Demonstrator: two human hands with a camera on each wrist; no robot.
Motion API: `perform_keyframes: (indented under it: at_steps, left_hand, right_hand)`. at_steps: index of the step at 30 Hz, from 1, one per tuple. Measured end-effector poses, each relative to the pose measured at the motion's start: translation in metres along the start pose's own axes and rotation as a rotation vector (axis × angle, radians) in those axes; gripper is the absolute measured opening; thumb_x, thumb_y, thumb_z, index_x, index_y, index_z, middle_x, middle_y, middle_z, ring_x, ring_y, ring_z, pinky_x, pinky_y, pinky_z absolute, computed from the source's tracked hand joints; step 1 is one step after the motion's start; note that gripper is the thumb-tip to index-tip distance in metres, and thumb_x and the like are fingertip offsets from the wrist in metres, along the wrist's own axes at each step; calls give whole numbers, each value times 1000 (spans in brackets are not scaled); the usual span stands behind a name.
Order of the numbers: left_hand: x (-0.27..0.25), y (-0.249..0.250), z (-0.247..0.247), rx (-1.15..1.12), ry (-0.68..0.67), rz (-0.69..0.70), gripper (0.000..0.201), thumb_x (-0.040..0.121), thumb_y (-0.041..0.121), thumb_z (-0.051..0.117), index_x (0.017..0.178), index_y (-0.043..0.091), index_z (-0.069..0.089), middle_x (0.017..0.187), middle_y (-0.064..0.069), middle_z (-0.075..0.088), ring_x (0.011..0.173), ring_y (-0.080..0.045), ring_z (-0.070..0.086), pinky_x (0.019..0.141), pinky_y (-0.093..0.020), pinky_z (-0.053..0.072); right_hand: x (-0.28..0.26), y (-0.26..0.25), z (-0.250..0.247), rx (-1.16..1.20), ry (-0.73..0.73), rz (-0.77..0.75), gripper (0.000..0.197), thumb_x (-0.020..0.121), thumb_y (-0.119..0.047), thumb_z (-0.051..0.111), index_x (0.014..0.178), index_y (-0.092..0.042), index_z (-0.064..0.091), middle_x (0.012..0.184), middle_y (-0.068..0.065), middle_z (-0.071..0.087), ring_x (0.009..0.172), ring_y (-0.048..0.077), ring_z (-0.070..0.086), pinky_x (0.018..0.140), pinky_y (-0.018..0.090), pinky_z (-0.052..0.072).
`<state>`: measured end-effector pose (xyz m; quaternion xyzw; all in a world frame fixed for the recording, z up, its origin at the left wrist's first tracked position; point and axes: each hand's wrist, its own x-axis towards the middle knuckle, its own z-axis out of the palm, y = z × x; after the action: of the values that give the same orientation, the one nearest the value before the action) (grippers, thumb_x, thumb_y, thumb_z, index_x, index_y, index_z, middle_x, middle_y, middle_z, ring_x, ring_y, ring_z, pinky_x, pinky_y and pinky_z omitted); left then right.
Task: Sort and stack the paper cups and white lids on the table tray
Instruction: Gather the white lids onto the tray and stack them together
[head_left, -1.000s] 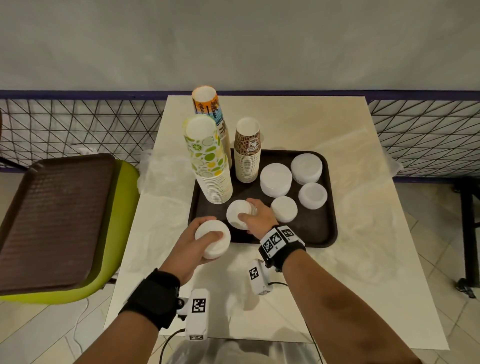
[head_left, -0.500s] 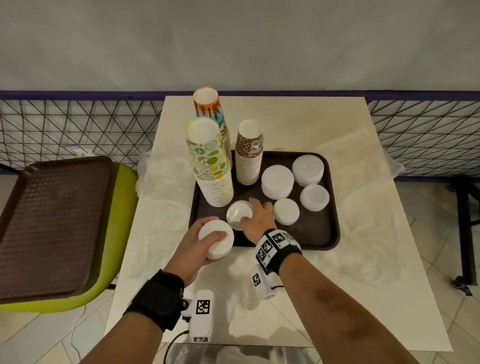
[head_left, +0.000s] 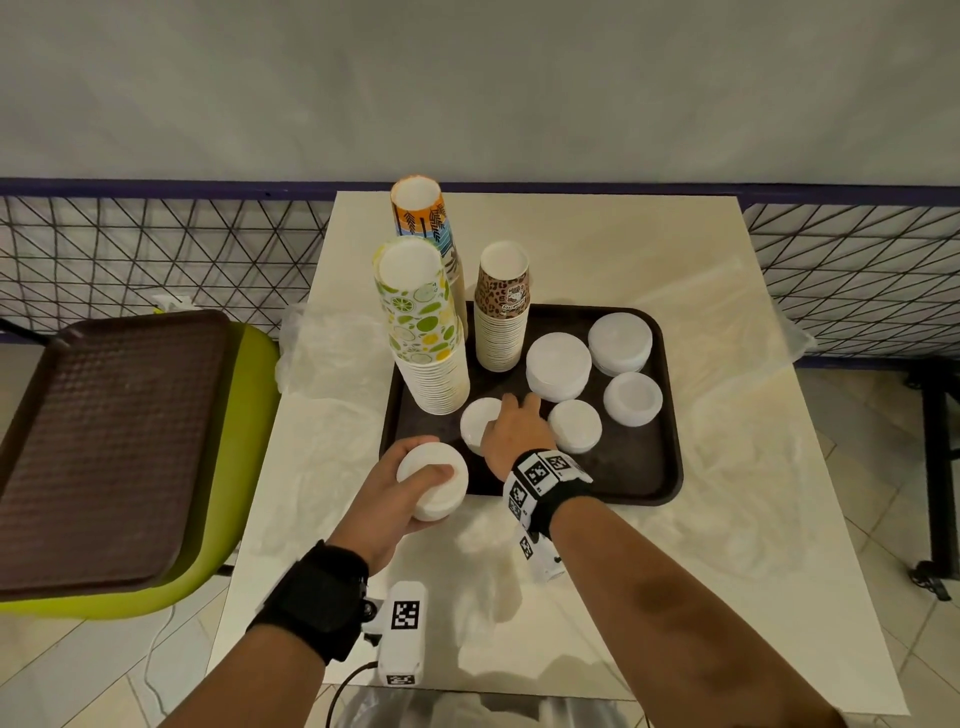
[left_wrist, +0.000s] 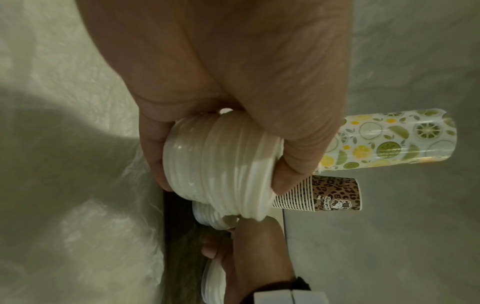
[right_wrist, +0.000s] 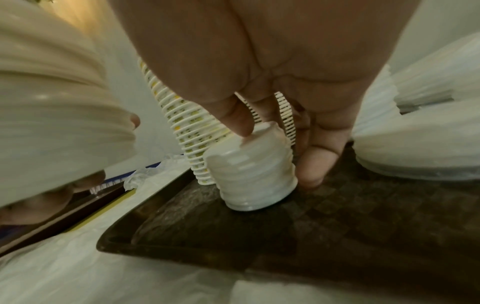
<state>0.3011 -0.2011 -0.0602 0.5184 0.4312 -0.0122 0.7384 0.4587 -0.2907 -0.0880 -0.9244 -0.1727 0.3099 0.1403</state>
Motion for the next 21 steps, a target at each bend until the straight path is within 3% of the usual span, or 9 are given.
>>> perform_keyframes:
  at_steps: [2,5,7,10,14,21]
  left_hand:
    - [0,0,-1,-10,1,3,36,86,16,78,117,32,69,128,-6,62,117,-33,62,89,-54,61]
    - [1,1,-3,-20,5,8,34,91,13,74,119,30,68,128,-5,62,118,-33,62,88,-51,62]
    - [2,1,-5,-27,11,7,33,92,13,72,120,31,68,130,-5,61,119,-32,62,87,-49,62]
    - [3,3,-7,-31,20,3,33,92,14,72,119,31,68,130,-5,62,118,-31,62,87,-49,62]
    - [4,5,-8,-27,20,4,33,92,14,71,120,30,68,129,-4,62,119,-31,61,87,-48,62]
    - [6,5,-8,-28,17,0,37,84,20,79,117,32,70,128,-4,63,117,-29,62,91,-53,61]
  right_hand:
    - [-2,1,-2,-88,42,-37,57,101,-27,52,150,-10,30,149,17,33,124,36,54,103,40,46]
    - [-5,3,-1,-197,149,-143,67,99,-36,51,156,-12,23,152,17,32,135,38,41,109,45,41]
    - [-9,2,1,-217,188,-219,68,99,-41,48,156,-16,23,151,16,33,135,38,37,107,46,43]
    - [-11,-1,7,-261,158,-266,71,97,-49,48,156,-21,21,150,14,32,131,37,38,100,47,46]
    - [-3,2,15,-298,72,-240,90,91,-55,59,158,-20,12,152,13,27,135,38,35,105,51,43]
    - [4,15,21,-310,64,-238,93,86,-47,69,156,-21,15,149,13,30,131,36,38,101,46,46]
